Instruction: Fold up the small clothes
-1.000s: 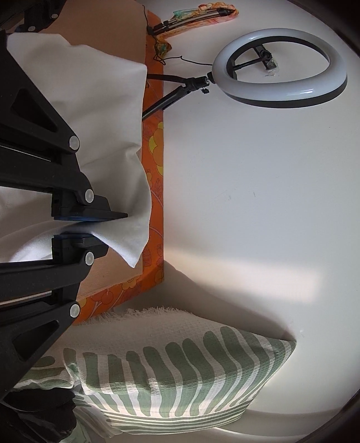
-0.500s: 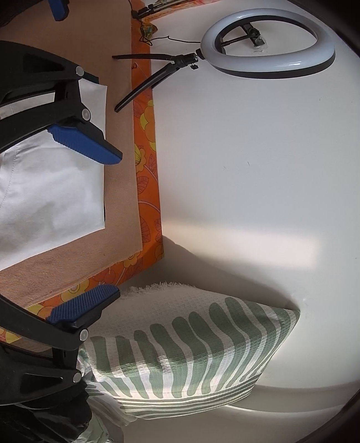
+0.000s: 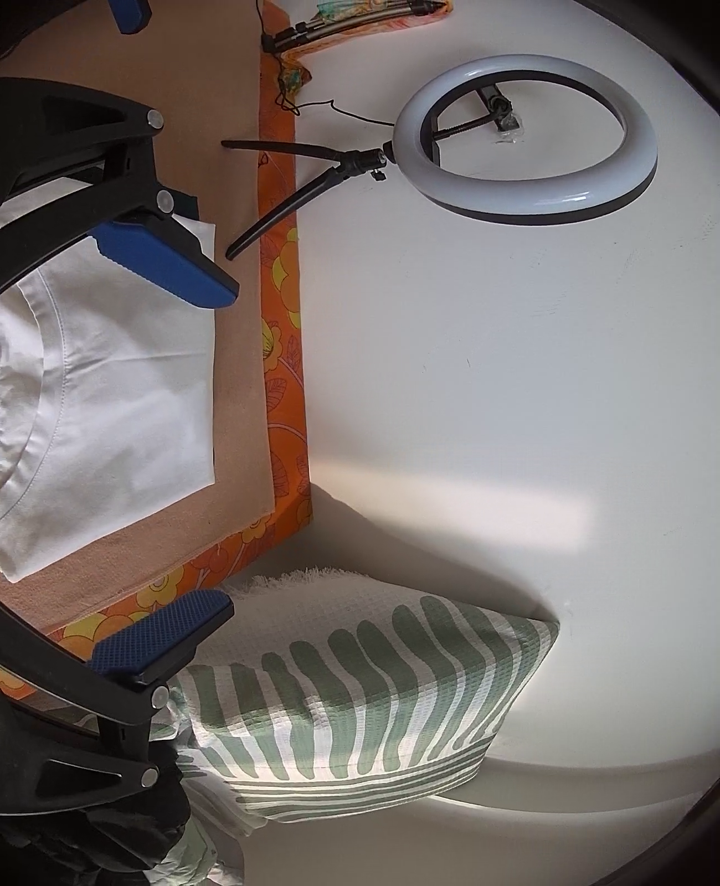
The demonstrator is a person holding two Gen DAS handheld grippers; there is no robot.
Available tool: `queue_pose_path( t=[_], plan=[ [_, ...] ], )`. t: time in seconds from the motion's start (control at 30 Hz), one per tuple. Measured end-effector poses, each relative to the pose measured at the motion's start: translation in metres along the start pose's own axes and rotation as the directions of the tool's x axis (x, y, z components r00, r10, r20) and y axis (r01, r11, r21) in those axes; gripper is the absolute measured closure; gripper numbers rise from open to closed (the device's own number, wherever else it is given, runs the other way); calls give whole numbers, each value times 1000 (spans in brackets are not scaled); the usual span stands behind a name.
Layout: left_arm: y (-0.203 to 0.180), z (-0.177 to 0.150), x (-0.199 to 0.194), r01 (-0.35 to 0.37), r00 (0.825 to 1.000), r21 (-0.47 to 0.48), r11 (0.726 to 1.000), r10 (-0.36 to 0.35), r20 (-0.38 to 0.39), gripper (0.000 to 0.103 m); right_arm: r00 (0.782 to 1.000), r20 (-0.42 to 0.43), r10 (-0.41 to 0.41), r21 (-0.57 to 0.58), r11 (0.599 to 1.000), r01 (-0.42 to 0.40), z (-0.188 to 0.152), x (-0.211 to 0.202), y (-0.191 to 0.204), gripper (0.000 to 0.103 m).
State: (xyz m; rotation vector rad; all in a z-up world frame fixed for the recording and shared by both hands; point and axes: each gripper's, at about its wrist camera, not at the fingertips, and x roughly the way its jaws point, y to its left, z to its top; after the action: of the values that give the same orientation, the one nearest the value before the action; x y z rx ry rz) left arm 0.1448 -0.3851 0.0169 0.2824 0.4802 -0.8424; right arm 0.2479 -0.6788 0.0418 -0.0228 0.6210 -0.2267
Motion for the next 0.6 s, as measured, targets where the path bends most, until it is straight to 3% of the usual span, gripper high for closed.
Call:
queue_pose_path(
  t=[0.6],
  plan=[
    [10, -26, -112, -59, 996, -21, 998, 60, 67, 5, 996, 70, 49, 13, 999, -50, -24, -111, 72, 0]
  ],
)
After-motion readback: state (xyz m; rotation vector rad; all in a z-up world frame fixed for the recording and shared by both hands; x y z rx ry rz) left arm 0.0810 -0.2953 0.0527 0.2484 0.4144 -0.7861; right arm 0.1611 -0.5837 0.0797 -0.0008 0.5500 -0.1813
